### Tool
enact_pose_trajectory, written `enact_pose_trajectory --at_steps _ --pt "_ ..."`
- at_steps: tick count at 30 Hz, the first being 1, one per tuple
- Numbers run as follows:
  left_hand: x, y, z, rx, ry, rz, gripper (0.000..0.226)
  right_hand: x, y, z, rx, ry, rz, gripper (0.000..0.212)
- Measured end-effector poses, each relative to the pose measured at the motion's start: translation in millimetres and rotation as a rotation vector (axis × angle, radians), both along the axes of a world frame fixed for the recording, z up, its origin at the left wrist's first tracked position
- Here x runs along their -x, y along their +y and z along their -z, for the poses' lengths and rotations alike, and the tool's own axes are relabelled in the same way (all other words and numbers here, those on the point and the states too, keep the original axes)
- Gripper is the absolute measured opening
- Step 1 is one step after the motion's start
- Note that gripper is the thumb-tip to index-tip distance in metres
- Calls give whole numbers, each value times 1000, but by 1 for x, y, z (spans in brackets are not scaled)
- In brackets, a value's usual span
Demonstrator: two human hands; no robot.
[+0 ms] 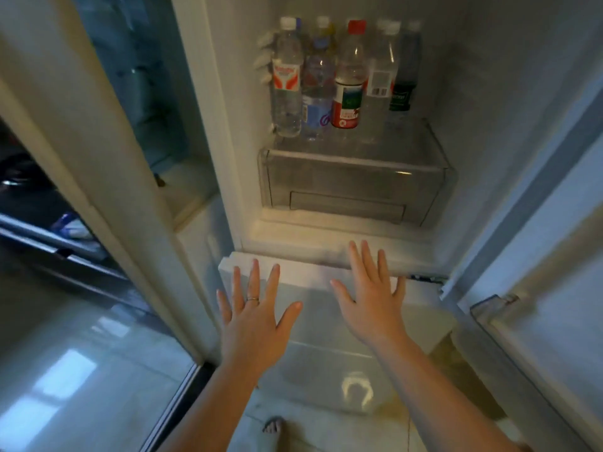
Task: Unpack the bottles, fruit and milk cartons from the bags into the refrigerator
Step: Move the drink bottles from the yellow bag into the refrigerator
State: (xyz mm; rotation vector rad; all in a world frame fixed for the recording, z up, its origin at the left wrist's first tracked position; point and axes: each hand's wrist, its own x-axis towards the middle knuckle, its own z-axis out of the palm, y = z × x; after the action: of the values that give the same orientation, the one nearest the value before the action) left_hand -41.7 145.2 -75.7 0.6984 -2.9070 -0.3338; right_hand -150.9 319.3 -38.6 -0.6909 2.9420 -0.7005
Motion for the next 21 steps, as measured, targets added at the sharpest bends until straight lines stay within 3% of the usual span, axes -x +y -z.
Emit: enact_pose_trajectory --at_steps 9,21 --pt "-148 62 7 -79 -78 -196 77 -111 30 21 -93 -80 -232 71" --pt "-294 136 14 -141 -172 -378 92 -229 88 39 -195 -127 -406 69"
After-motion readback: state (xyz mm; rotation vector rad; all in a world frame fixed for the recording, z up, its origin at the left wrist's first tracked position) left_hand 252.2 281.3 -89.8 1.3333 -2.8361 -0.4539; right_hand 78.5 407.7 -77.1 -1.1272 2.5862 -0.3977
